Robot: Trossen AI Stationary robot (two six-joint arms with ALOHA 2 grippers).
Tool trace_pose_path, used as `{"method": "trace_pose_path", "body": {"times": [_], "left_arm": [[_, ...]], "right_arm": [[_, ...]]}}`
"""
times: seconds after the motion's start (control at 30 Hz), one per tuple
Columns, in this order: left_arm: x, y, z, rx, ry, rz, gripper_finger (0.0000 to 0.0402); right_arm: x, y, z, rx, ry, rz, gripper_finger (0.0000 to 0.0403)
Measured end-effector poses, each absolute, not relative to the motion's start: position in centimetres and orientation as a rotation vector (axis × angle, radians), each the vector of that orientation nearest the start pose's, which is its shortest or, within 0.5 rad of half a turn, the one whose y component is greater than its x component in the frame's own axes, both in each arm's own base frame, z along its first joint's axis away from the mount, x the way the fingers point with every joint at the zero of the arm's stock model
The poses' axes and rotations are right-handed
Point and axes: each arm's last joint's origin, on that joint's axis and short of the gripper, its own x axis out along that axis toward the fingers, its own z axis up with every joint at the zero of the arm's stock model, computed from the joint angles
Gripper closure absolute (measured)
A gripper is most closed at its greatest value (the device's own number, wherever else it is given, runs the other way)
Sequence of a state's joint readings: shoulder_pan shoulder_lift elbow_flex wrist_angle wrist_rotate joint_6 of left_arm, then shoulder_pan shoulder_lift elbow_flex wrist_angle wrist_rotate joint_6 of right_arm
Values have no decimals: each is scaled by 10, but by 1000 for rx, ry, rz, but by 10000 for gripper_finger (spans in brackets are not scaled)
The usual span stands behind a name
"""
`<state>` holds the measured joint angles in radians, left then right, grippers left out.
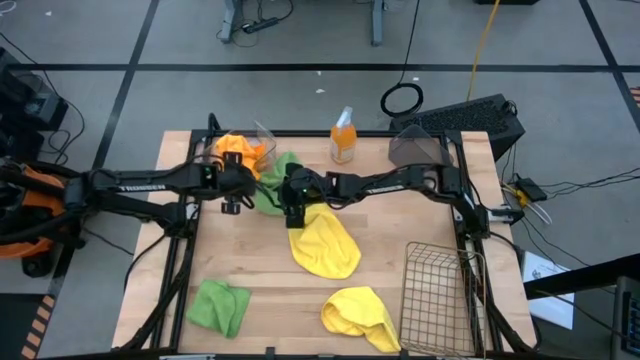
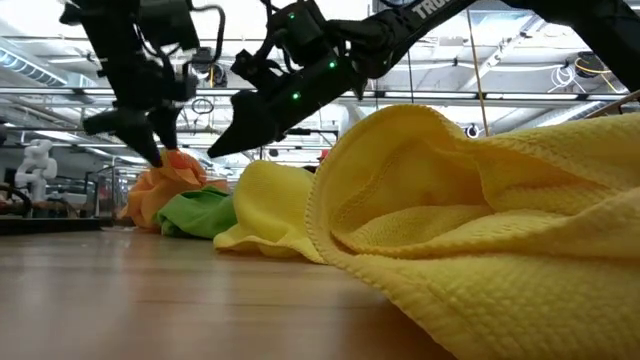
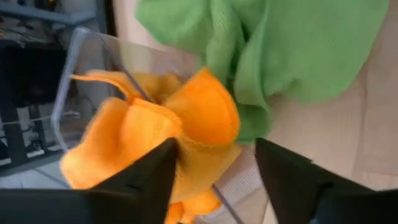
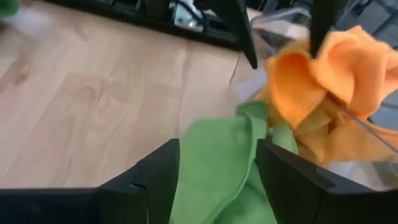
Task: Sort microfiber towel by color & place in baskets
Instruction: Put the orange microfiber cloth into the transparent bin
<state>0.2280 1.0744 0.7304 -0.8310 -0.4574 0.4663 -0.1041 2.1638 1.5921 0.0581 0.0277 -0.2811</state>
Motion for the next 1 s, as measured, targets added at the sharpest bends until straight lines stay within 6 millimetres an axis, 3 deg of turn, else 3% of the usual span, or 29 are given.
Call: {"method": "trace_pose_path", "body": {"times": [0.23, 0.5, 0.67, 0.8, 1.0], "left_arm": [[184, 63, 221, 510, 1240, 393, 383], [176, 67, 263, 497, 1154, 625, 392], [161, 84, 275, 443, 1126, 765, 396], [153, 110, 271, 274, 1060, 760, 396], [149, 144, 243, 108, 1089, 785, 396]], "right_arm": [[481, -41, 192, -271, 625, -15, 208], [470, -32, 183, -276, 781, 31, 223], [455, -19, 194, -291, 888, 81, 235], [440, -3, 219, -308, 919, 122, 244], [416, 16, 250, -340, 955, 176, 255]]}}
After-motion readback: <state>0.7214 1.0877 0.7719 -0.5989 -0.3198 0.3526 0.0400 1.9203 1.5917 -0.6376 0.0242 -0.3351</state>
